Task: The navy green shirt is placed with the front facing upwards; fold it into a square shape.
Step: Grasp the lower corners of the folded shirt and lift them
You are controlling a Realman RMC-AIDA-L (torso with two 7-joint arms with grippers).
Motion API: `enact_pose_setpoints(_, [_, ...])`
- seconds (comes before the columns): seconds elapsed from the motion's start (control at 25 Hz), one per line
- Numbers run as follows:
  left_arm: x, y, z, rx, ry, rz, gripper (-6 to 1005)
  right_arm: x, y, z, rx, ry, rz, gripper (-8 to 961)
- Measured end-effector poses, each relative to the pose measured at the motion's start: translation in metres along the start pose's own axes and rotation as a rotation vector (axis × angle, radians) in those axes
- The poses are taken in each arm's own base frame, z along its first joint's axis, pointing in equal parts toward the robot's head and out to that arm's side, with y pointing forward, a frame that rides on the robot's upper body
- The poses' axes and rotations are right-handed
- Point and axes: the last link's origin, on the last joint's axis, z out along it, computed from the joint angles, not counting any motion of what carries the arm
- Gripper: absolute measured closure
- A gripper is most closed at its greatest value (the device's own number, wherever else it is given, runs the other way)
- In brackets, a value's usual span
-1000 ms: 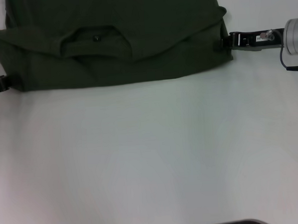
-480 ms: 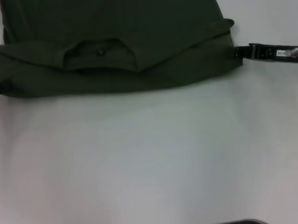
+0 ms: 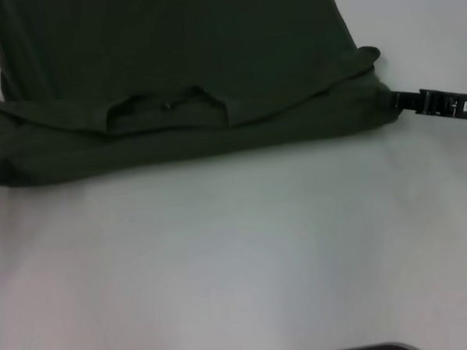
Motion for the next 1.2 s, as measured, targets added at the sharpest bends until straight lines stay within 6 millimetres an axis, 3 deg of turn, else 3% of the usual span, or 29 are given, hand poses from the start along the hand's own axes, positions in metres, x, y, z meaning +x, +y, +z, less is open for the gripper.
enact_pose_setpoints(0.64, [-0.043, 0.012, -0.032, -0.085, -0.049, 0.020, 949, 0.055, 0.006, -0.031, -0.097, 0.075, -0.049, 886])
enact_pose_setpoints(1.2, [-0.054, 0.019, -0.038, -0.132, -0.093, 0.050, 949, 0.096, 0.012, -0.059, -0.161, 0.097, -0.183, 885])
